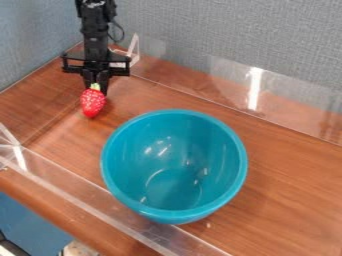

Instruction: Remove the strawberry from inside the blue bowl and put it on the table

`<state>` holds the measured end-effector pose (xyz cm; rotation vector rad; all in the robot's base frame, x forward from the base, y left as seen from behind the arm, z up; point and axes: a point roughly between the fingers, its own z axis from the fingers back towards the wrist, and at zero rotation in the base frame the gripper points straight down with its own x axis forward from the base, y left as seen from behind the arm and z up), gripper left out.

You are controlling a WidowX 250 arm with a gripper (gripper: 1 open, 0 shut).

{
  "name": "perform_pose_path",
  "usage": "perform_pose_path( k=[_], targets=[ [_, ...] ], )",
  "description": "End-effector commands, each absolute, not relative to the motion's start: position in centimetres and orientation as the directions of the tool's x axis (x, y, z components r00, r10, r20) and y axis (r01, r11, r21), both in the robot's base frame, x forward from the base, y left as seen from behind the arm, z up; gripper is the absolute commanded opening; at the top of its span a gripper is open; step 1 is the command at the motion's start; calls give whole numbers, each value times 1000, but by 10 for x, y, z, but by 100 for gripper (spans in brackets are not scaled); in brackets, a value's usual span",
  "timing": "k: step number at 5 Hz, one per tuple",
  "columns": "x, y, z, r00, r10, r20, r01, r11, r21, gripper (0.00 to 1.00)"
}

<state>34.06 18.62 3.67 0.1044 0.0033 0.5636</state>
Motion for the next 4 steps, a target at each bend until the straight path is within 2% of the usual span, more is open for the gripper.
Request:
perform_pose_path(
  k=[1,2,4],
  targets=[
    [344,193,52,854,516,74,-521,848,99,100],
    [343,196,49,865,498,63,-502,859,99,100],
    [349,201,76,844,533,57,-536,838,100,100]
  ],
)
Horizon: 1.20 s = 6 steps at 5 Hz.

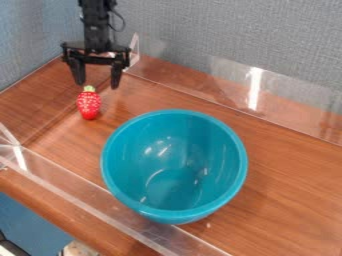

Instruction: Remove the strawberry from inside the blue bowl and put it on the table

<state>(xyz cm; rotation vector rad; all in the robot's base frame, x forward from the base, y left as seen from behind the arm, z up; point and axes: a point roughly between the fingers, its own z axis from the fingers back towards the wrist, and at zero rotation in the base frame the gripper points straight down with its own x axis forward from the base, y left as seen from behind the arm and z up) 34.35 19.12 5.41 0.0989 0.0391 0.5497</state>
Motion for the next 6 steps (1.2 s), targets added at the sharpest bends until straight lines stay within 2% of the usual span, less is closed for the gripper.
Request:
perform_pose_path(
  k=[1,3,4,5,6],
  targets=[
    [353,198,82,839,541,54,-544,835,89,100],
    [362,194,88,828,558,47,-560,826,65,100],
    [371,187,83,852,521,47,-523,850,62,0],
    [378,184,85,875,481,58,-484,873,60,100],
    [380,188,83,877,476,64,-480,875,61,100]
  ],
)
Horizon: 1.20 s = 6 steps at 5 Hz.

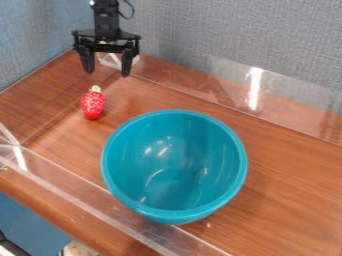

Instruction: Remove the strawberry from inside the blue bowl and put it on the table

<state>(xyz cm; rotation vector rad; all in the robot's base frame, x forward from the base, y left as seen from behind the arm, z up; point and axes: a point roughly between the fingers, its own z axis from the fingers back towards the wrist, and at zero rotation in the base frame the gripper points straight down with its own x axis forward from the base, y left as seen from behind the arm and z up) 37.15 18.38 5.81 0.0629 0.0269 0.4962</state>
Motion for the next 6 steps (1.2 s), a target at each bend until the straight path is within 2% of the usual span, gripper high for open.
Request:
perform_pose_path(
  k=[1,3,6],
  targets=[
    [380,191,78,878,475,63,-478,876,63,100],
    [374,198,66,907,418,52,-421,905,68,100],
    [373,177,59,911,410,36,-412,908,79,100]
  ],
)
